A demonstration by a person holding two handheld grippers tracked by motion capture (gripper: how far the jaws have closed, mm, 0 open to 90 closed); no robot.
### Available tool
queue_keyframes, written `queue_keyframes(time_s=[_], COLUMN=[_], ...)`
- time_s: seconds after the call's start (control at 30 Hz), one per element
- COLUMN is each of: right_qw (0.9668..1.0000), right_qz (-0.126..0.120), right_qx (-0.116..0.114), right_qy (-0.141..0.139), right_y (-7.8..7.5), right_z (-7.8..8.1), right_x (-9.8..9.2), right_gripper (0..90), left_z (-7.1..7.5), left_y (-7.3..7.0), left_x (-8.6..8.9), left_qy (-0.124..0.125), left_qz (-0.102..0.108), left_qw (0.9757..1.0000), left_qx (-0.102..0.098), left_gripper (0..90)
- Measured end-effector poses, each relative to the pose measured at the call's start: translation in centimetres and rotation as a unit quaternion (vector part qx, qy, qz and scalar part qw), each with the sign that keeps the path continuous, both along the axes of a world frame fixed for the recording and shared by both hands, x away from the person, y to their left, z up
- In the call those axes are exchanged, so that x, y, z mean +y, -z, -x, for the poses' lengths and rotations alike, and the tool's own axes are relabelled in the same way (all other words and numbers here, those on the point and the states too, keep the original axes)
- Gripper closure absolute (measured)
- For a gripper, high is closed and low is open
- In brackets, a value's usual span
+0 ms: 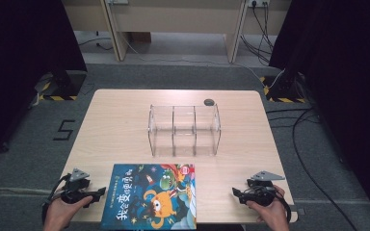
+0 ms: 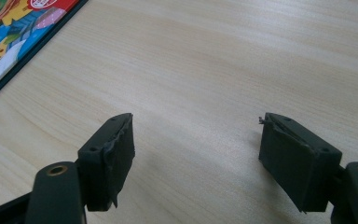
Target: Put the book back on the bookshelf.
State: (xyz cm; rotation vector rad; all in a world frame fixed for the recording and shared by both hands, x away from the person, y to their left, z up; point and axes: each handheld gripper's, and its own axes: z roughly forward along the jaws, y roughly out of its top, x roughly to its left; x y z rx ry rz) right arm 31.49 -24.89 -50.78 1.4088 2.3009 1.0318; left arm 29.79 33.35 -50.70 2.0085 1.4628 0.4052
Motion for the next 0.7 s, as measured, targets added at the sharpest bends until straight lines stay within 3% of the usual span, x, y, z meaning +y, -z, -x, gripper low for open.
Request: queue_keyframes(time_s=[0.1, 0.13, 0.17, 0.2, 0.27, 0.43, 0.47, 0.5, 0.53, 0.7], right_qw=[1.0, 1.0, 1.0, 1.0, 1.0, 1.0, 1.0, 1.0, 0.9999, 0.9998], right_qz=[0.0, -0.001, -0.003, -0.003, -0.005, -0.005, -0.007, -0.007, -0.008, -0.016], right_qx=[0.0, 0.001, 0.002, 0.002, 0.004, 0.004, 0.006, 0.006, 0.008, 0.01], right_qy=[0.0, 0.0, 0.0, 0.001, 0.003, -0.002, -0.004, -0.004, -0.004, -0.009], right_y=[0.0, 0.0, 0.0, 0.0, 0.0, -0.1, -0.1, -0.1, -0.1, 0.0], right_z=[0.0, 0.0, 0.0, -0.1, 0.0, 0.0, 0.0, 0.0, 0.0, 0.0], right_x=[0.0, 0.0, 0.0, -0.1, 0.0, 0.1, 0.1, 0.1, 0.2, 0.4], right_gripper=[27.0, 27.0, 27.0, 27.0, 27.0, 26.9, 26.8, 26.8, 26.7, 26.6], left_z=[0.1, 0.2, 0.2, 0.3, 0.3, 0.4, 0.5, 0.5, 0.5, 0.6], left_y=[-0.2, -0.4, -0.4, -0.6, -0.5, -0.3, -0.2, -0.2, -0.2, -0.3], left_x=[0.0, -0.2, -0.2, -0.4, -0.6, -1.7, -2.2, -2.2, -2.6, -3.0], left_qy=[0.001, 0.004, 0.004, 0.008, 0.018, 0.043, 0.056, 0.056, 0.067, 0.059], left_qz=[0.011, 0.033, 0.033, 0.052, 0.068, 0.071, 0.083, 0.083, 0.095, 0.086], left_qw=[0.9999, 0.9994, 0.9994, 0.9986, 0.9973, 0.996, 0.9942, 0.9942, 0.9921, 0.9936], left_qx=[0.002, 0.003, 0.003, 0.006, 0.017, 0.033, 0.039, 0.039, 0.048, 0.045], left_gripper=[33.5, 36.2, 37.0, 37.9, 38.6, 41.9, 42.7, 43.8, 45.5, 46.5])
